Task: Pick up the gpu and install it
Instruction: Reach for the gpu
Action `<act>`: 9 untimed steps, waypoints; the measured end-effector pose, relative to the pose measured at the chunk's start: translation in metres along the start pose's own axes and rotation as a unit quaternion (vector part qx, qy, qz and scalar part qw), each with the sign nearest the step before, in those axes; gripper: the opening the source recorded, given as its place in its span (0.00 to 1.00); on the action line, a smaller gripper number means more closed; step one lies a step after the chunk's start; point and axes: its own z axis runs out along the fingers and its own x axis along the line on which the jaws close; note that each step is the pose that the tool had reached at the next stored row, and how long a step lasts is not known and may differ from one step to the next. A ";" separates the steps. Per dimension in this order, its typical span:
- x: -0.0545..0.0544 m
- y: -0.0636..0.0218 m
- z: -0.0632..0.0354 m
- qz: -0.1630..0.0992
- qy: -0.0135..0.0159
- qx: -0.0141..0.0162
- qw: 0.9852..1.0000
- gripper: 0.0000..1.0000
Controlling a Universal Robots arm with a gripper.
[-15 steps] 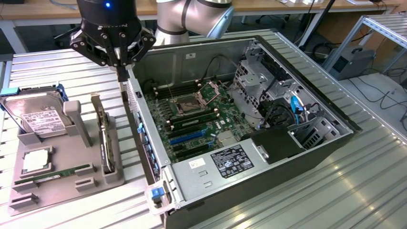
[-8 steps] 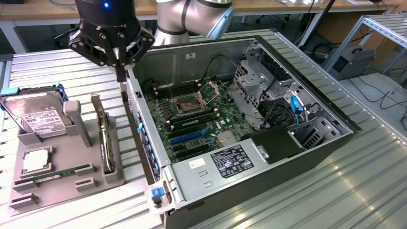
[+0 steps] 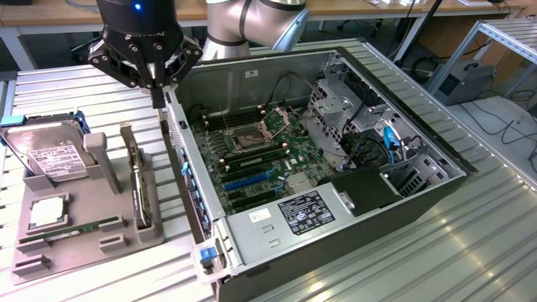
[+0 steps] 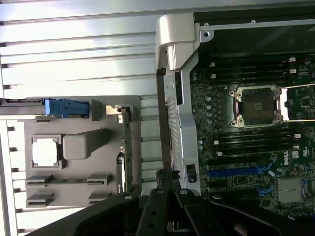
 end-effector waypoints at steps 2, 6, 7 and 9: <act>0.000 0.0000 0.0000 0.000 0.000 0.000 1.000 0.11; 0.001 -0.0001 0.0001 0.000 0.000 0.000 1.000 0.11; 0.002 -0.0001 0.0001 0.000 0.000 0.000 1.000 0.11; 0.002 -0.0002 0.0001 0.000 0.000 0.000 1.000 0.11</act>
